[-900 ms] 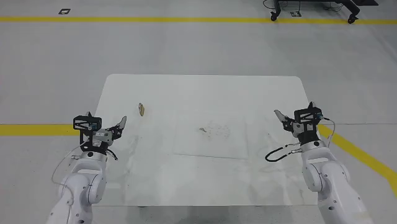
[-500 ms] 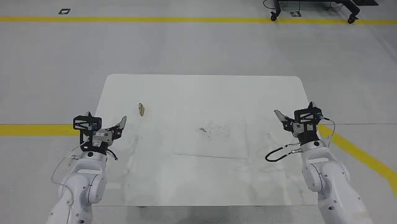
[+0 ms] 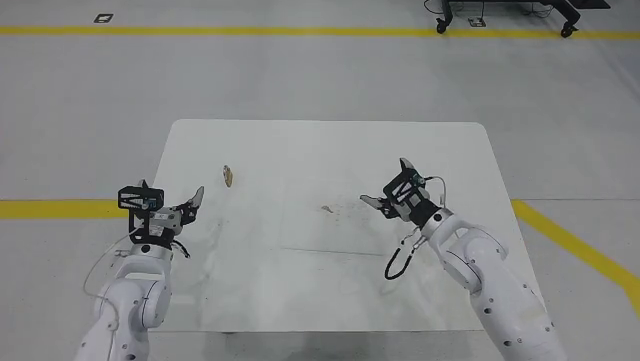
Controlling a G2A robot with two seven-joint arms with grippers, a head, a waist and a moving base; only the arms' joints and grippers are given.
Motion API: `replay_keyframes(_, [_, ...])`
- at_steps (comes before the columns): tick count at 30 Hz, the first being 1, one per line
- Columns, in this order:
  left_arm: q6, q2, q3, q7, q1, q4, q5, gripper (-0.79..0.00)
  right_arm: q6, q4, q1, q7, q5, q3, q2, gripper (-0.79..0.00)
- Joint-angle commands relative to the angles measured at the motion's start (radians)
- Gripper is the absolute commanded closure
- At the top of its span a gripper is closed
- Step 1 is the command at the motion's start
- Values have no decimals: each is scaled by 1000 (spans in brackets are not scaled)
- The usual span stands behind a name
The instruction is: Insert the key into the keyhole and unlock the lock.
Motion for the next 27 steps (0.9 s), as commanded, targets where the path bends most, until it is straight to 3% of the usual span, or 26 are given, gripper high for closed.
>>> replay_keyframes(1, [0,0,0,0,0,0,0,-785,0,0,0,0,0,0,0,-785])
replay_keyframes(7, [0,0,0,0,0,0,0,-785,-11,1,-1,-4,8,-3,0,-785])
replay_keyframes(10, [0,0,0,0,0,0,0,-785,-194,65,35,-48,96,-8,4,-785])
replay_keyframes(14, [0,0,0,0,0,0,0,-785,-450,205,170,20,168,-76,3,-785])
replay_keyframes(20, [0,0,0,0,0,0,0,-785,-573,405,397,227,257,-214,-23,-785])
replay_keyframes(24, [0,0,0,0,0,0,0,-785,-595,488,496,325,295,-286,-39,-646])
replay_keyframes(26, [0,0,0,0,0,0,0,-785,-602,520,534,361,315,-316,-47,-468])
replay_keyframes(27, [0,0,0,0,0,0,0,-785,-607,533,550,379,322,-334,-51,-453])
